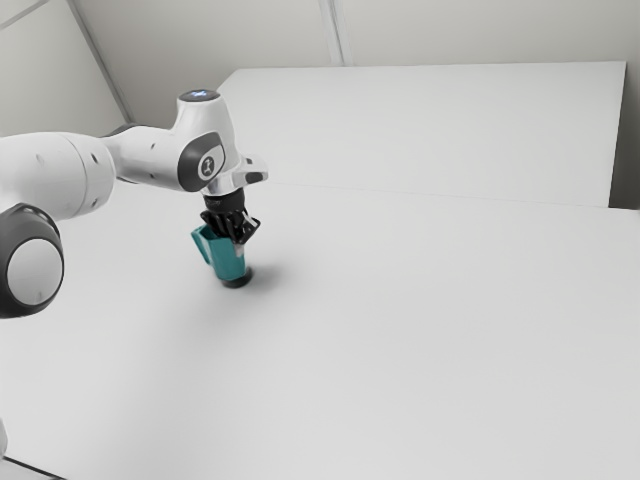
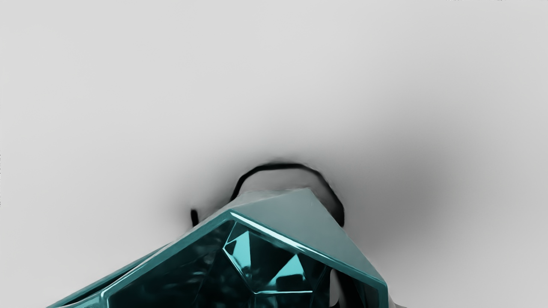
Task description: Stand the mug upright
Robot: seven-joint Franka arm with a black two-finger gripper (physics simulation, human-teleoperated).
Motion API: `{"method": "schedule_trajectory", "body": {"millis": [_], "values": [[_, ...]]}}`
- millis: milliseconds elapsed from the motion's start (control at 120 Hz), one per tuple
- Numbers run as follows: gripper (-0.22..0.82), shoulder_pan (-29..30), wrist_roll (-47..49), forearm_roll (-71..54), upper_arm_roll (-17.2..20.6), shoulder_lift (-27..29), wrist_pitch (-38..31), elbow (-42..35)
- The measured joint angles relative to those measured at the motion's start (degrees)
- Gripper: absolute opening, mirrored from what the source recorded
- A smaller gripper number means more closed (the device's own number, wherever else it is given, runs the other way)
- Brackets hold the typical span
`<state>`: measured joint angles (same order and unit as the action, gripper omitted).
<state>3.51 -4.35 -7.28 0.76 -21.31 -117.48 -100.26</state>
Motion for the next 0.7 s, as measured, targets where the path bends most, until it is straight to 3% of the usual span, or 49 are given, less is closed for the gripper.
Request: {"method": "schedule_trajectory", "body": {"millis": [442, 600, 700], "values": [[-0.18, -0.40, 8.59, 0.76, -0.15, -0.63, -9.24, -2.45], [0.18, -0.59, 10.05, 0.89, -0.15, -0.84, -9.88, -2.51], [0.34, -0.62, 10.75, 0.87, -0.15, -0.84, -10.07, -2.30]]}}
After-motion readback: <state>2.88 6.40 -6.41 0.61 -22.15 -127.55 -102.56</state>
